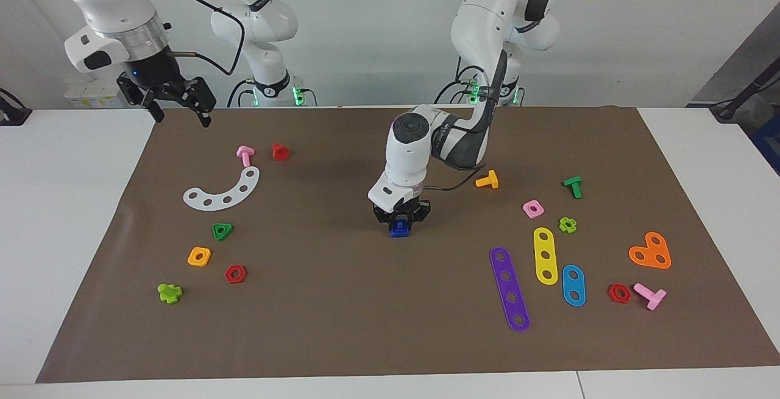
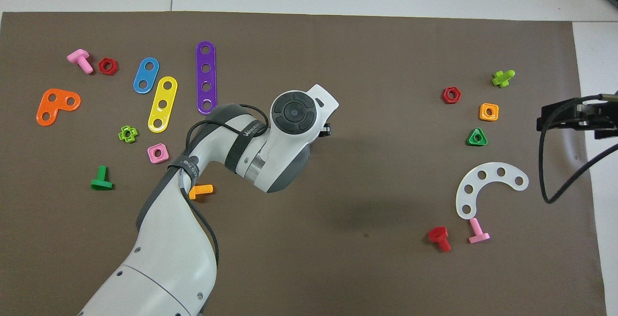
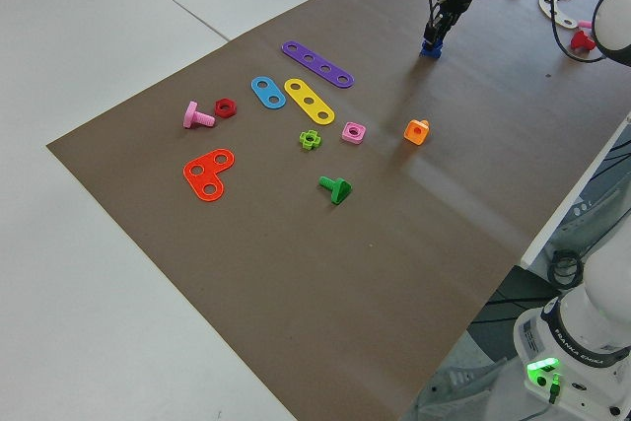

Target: Unscrew and place screws in storage area

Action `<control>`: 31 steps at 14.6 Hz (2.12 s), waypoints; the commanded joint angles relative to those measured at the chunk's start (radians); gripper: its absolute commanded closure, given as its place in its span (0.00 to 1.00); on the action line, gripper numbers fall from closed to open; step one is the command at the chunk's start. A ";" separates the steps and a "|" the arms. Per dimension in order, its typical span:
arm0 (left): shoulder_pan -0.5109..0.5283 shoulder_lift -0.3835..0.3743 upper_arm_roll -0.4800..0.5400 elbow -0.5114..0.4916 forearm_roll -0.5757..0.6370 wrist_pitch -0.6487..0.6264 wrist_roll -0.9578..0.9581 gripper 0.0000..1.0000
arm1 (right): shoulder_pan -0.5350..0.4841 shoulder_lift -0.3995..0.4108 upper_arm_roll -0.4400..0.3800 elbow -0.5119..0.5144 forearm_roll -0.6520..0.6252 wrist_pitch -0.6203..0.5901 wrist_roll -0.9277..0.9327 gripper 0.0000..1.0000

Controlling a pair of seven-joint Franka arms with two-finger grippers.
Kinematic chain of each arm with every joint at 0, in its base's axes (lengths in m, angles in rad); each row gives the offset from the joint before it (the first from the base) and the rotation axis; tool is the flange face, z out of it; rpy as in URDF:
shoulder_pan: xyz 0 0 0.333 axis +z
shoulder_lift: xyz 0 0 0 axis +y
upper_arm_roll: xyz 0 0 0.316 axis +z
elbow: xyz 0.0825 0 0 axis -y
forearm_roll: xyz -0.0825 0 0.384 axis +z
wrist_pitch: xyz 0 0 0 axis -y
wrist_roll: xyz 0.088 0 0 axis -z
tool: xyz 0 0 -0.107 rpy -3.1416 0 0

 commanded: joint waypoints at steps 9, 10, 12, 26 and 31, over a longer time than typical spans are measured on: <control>0.054 0.022 0.010 0.223 -0.054 -0.246 -0.007 0.56 | -0.014 -0.027 0.003 -0.031 0.016 0.032 -0.027 0.00; 0.068 0.022 0.010 0.230 -0.054 -0.258 -0.007 0.56 | -0.014 -0.027 0.003 -0.029 0.016 0.029 -0.032 0.00; 0.105 0.015 0.010 0.227 -0.053 -0.261 0.004 0.56 | -0.014 -0.025 0.002 -0.023 0.019 0.020 -0.053 0.00; 0.346 -0.229 0.007 -0.245 -0.063 -0.183 0.535 0.59 | 0.392 0.313 0.012 -0.025 0.035 0.496 0.474 0.00; 0.346 -0.283 0.007 -0.369 -0.063 -0.053 0.556 0.24 | 0.538 0.578 0.009 0.125 0.026 0.610 0.560 0.00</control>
